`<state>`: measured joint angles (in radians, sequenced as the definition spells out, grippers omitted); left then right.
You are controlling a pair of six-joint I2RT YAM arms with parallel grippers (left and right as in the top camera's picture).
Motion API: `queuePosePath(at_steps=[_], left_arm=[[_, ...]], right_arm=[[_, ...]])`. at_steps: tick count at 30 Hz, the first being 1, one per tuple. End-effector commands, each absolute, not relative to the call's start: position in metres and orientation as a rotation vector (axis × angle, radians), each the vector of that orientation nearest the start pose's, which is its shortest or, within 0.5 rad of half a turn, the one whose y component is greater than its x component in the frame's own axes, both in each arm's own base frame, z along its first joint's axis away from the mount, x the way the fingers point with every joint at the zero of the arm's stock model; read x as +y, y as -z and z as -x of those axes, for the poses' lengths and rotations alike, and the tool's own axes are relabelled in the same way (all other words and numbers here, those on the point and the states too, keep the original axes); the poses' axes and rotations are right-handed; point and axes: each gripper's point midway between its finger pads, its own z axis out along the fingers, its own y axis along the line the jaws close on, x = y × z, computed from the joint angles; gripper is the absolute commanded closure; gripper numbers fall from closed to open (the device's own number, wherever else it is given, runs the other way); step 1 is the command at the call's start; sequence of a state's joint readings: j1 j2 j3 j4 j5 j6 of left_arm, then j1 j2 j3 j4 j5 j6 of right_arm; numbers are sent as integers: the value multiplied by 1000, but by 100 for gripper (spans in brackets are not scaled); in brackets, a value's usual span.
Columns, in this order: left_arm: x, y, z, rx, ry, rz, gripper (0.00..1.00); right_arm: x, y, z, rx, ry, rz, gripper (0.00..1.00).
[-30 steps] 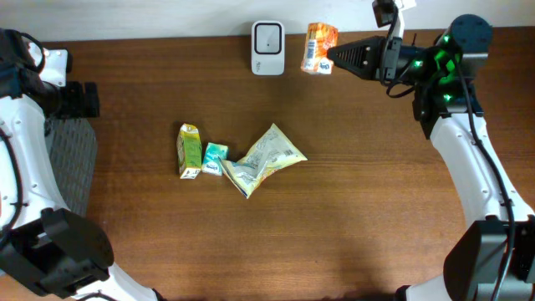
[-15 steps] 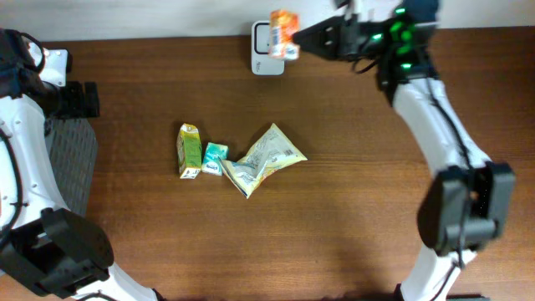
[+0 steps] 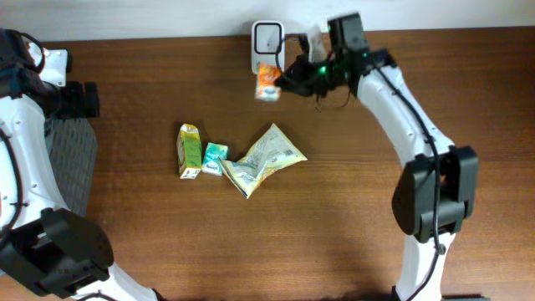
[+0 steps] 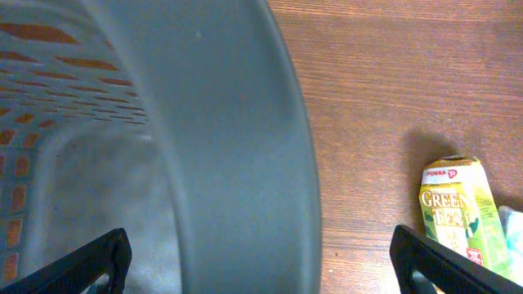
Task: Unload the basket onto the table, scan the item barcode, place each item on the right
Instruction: 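Lift the orange box and hold it over the scanner window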
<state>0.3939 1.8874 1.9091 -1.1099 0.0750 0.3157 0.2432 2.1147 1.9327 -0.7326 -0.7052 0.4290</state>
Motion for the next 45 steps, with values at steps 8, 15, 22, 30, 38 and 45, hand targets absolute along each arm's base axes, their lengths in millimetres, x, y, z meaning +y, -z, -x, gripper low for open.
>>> queuePosePath(at_steps=[8, 15, 22, 30, 38, 45], left_arm=[[164, -210, -429, 2666, -126, 60, 1], [164, -210, -429, 2666, -126, 60, 1], [164, -210, -429, 2666, -126, 60, 1], [164, -210, -429, 2666, -126, 60, 1], [164, -210, -429, 2666, -126, 60, 1], [164, -210, -429, 2666, -126, 60, 1]], right_arm=[[240, -268, -592, 1867, 501, 820, 96], [256, -210, -640, 1672, 702, 1072, 96], [245, -149, -651, 1746, 704, 1131, 96], [240, -128, -650, 1798, 653, 1144, 96], [253, -155, -646, 1764, 641, 1093, 96], [271, -253, -592, 1816, 238, 972, 96]])
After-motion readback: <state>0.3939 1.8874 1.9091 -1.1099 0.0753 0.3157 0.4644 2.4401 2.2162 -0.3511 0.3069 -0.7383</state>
